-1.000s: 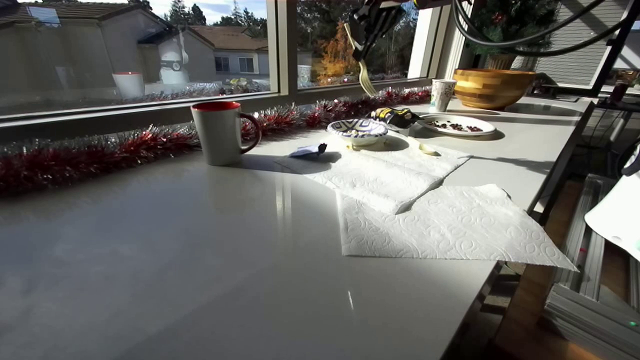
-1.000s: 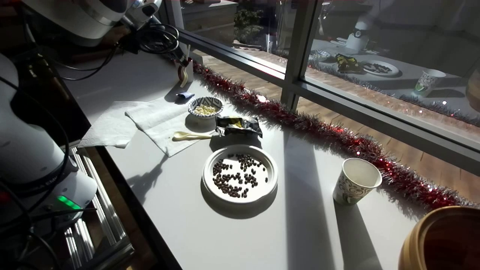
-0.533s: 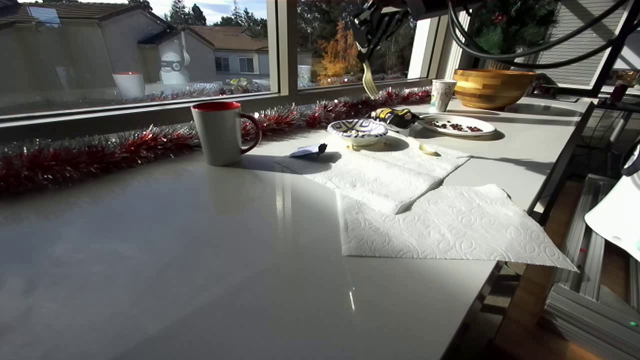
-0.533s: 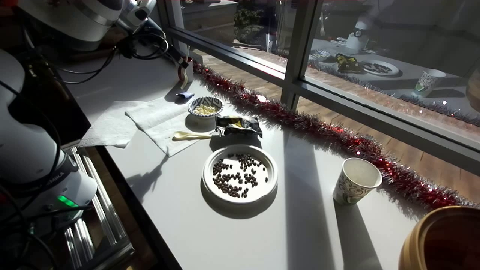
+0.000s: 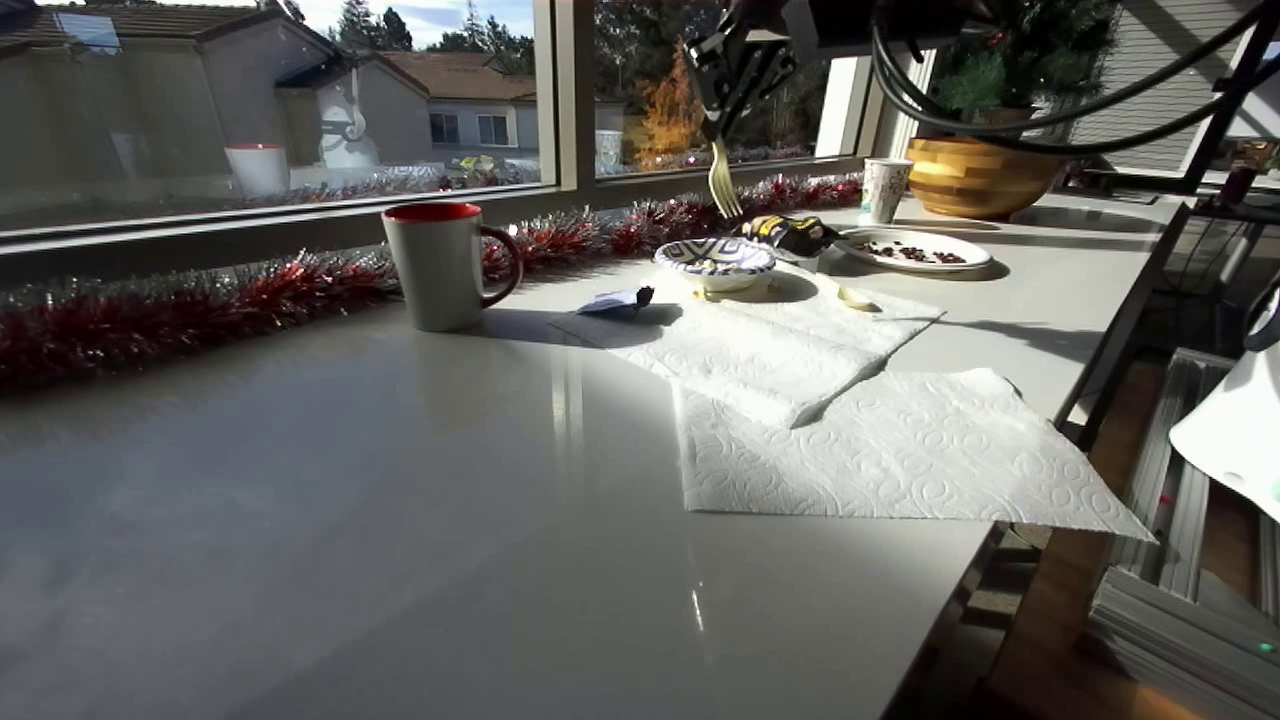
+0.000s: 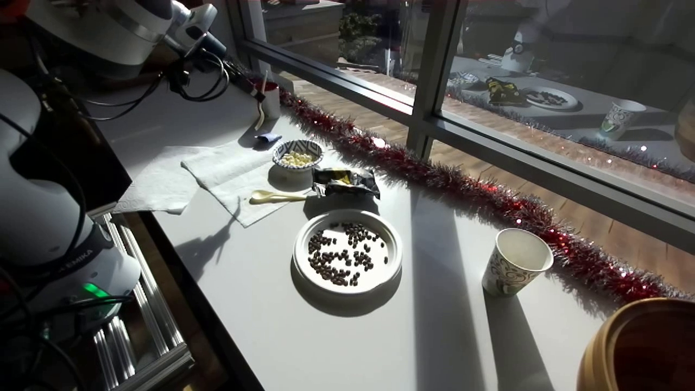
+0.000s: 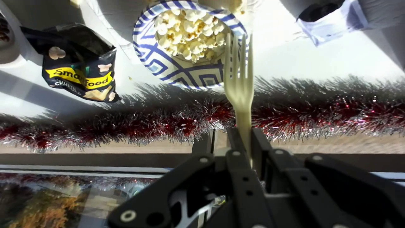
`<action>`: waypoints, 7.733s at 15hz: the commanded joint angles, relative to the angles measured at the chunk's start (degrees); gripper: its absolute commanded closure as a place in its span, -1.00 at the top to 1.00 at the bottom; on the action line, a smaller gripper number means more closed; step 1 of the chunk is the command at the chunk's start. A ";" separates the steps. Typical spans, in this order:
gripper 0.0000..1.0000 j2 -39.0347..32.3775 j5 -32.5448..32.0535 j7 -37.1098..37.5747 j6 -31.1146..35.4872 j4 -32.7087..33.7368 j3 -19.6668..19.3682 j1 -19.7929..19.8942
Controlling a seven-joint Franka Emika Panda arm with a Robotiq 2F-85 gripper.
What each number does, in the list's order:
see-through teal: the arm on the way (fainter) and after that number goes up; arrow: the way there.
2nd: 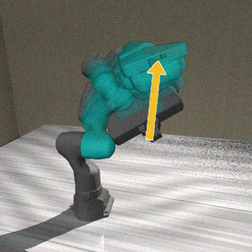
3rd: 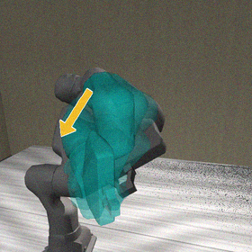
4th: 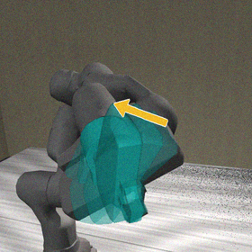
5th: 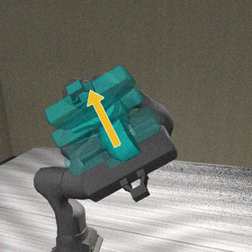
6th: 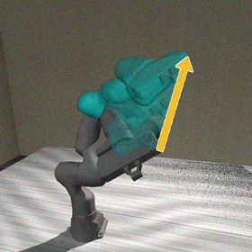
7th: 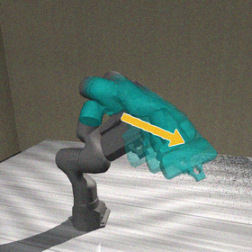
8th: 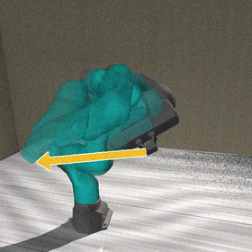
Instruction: Use the fork to put the white object in the bowl
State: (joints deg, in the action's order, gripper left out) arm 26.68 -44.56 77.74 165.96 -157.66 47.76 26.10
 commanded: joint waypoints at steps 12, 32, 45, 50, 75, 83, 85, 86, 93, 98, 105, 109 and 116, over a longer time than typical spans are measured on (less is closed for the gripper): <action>-0.94 9.87 -12.89 40.32 -0.10 0.34 30.95 23.96; -0.76 35.48 -14.26 52.62 16.60 0.75 42.92 31.94; -0.94 41.25 -11.69 57.21 23.57 1.90 44.43 32.12; -0.94 46.02 -10.07 58.23 26.00 1.89 44.79 31.81; -0.94 55.09 -3.60 56.20 31.47 1.53 47.39 33.14; -0.94 53.74 -4.67 53.70 30.25 1.35 47.30 33.34; -0.94 54.08 -4.40 53.34 30.24 1.36 47.44 33.25; -0.94 54.13 -4.41 53.11 30.13 1.36 47.42 33.18; -0.94 52.91 -5.09 51.04 29.20 1.06 47.76 33.55; -0.94 52.59 -4.92 50.73 29.60 0.80 48.37 33.80; -0.94 51.70 -5.16 50.00 30.47 0.98 49.44 34.84; -0.94 51.75 -5.10 49.40 31.69 0.99 49.91 34.91; -0.94 51.30 -5.17 48.06 32.24 0.86 50.55 35.14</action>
State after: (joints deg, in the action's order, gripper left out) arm 78.73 -49.10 126.18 196.05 -156.52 96.46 60.43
